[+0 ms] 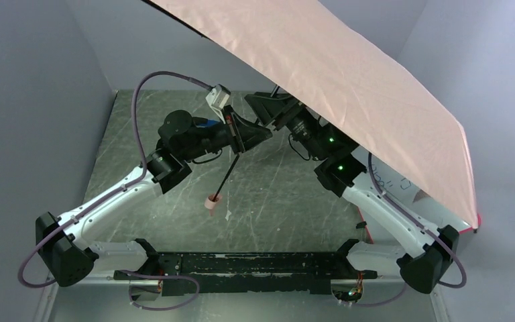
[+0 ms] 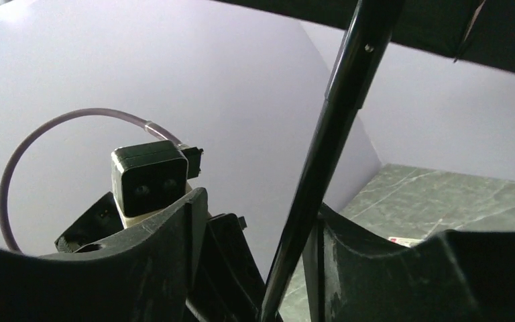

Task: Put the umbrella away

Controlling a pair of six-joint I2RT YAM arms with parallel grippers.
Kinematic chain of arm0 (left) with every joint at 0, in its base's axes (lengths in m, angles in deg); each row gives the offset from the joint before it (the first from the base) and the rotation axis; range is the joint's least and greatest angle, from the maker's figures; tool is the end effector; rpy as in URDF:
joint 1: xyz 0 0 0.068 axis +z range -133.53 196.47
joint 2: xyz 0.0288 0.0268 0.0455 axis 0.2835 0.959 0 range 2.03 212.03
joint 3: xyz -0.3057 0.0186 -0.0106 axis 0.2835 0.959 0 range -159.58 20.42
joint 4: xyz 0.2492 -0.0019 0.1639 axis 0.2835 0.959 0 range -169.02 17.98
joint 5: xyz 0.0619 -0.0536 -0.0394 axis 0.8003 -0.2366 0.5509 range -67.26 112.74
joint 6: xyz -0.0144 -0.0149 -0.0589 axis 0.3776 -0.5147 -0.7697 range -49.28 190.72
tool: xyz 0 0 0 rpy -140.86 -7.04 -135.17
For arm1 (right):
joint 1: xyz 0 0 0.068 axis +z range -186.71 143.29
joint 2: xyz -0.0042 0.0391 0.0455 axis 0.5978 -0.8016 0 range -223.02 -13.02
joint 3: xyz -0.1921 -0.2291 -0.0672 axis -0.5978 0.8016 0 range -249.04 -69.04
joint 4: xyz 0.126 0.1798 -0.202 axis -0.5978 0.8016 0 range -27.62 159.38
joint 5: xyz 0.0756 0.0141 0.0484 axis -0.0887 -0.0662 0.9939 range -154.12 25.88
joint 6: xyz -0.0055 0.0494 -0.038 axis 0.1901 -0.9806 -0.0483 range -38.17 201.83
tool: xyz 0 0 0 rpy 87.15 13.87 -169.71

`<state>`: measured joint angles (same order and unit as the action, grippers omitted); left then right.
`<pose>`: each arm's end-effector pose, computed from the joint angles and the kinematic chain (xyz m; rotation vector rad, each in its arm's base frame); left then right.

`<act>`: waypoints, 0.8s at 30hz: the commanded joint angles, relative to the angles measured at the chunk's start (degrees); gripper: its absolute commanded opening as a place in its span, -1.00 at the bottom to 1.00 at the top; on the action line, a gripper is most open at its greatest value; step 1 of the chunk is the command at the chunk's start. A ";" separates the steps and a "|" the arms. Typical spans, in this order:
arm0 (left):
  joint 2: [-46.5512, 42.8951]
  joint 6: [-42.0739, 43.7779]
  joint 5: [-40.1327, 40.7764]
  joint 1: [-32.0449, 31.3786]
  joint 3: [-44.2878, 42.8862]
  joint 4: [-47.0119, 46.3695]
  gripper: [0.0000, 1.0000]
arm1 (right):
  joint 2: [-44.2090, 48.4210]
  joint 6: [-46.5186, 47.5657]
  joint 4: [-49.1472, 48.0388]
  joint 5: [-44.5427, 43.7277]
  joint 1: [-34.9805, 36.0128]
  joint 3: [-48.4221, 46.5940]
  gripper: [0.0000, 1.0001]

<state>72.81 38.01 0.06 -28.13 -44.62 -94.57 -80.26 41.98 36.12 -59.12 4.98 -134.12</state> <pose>0.2195 -0.2422 0.4469 0.5185 1.4771 -1.3681 0.2224 0.2037 0.4876 -0.1042 1.2485 1.3005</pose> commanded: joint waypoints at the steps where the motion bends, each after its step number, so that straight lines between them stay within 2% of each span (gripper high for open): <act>1: -3.07 1.52 5.63 0.35 -0.87 0.11 -0.90 | 5.45 2.88 1.18 -6.81 0.30 2.28 0.15; 5: -3.87 3.26 7.01 0.31 -0.29 3.45 -0.90 | 7.86 2.59 3.22 -13.32 0.26 5.46 0.21; 11: -7.07 5.51 13.57 0.30 4.06 8.18 -0.90 | 6.55 5.01 9.83 -15.47 0.14 4.78 0.23; 20: -11.29 6.88 21.96 0.30 10.15 11.24 -0.91 | 5.72 2.91 11.54 -18.67 -0.74 8.04 0.27; 24: -12.58 8.16 24.63 0.05 14.49 11.49 -0.90 | 4.82 0.26 13.22 -20.40 -1.75 11.10 0.38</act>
<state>62.65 43.60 19.95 -27.89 -32.49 -80.04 -74.60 44.64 47.33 -76.44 4.37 -125.73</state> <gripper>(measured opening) 0.136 0.667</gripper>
